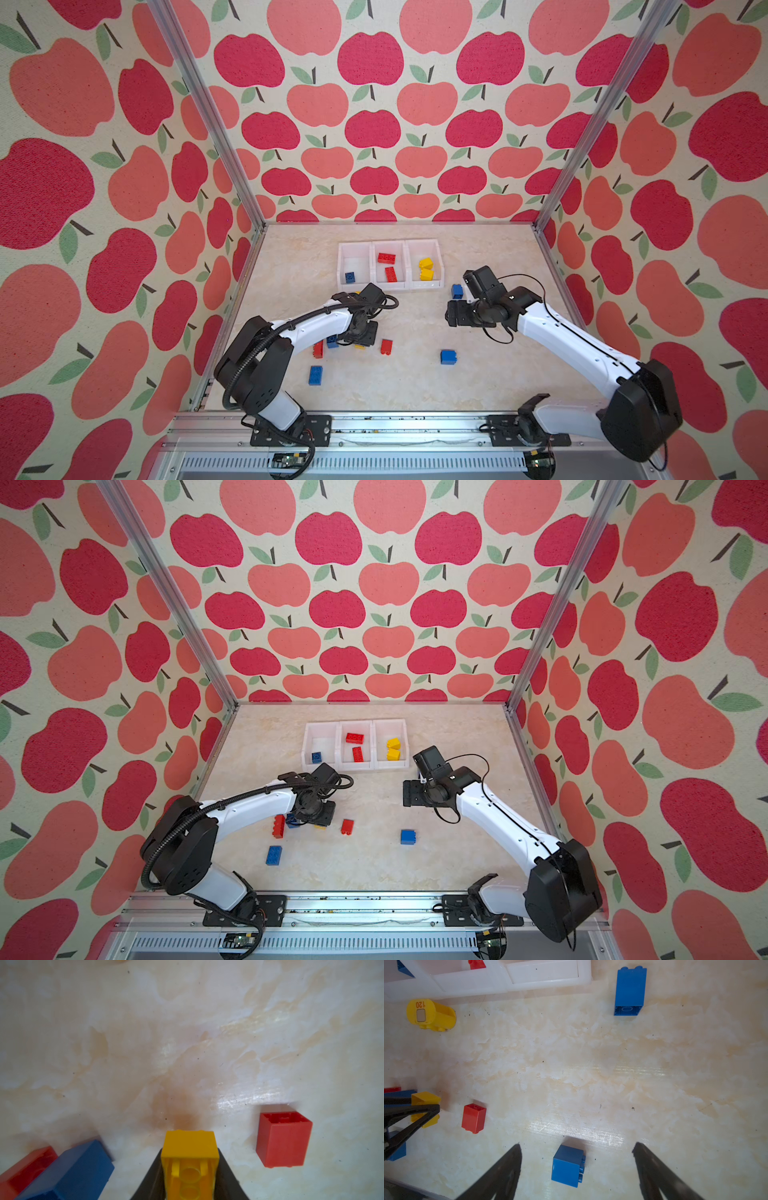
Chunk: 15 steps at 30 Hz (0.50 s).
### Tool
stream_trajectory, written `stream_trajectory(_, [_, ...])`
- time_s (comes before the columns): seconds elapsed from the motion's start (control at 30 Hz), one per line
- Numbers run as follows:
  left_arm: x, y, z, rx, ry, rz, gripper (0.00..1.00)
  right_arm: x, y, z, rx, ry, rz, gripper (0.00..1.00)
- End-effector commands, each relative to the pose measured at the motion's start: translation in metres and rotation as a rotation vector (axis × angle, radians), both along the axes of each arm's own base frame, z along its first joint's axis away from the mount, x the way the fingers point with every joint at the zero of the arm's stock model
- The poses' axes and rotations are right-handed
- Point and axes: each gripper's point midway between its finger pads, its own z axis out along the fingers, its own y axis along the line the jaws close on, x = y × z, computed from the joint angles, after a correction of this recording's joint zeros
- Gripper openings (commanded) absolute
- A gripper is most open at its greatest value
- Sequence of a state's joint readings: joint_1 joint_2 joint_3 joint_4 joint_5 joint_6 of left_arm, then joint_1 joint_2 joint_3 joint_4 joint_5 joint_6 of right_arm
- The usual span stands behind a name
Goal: Sort the legos into containers by color
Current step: 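Carry the yellow brick with the left gripper into the yellow compartment and release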
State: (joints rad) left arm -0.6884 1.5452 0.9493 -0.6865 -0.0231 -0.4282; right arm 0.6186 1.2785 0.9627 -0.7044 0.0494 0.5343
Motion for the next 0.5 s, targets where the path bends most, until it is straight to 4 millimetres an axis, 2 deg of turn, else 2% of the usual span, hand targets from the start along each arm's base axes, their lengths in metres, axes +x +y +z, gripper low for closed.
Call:
stream_trajectory(0.0, [0.013, -0.007, 0.030, -0.031, -0.088, 0.012, 0.29, -0.004, -0.005, 0.000, 0.017, 0.009, -0.032, 0.87])
stream_trajectory(0.2, [0.040, -0.038, 0.071, -0.139, -0.215, -0.011, 0.28, -0.007, -0.008, 0.001, 0.031, 0.000, -0.045, 0.87])
stream_trajectory(0.47, [0.095, -0.105, 0.115, -0.260, -0.336, -0.101, 0.27, -0.009, -0.011, 0.004, 0.041, -0.012, -0.060, 0.87])
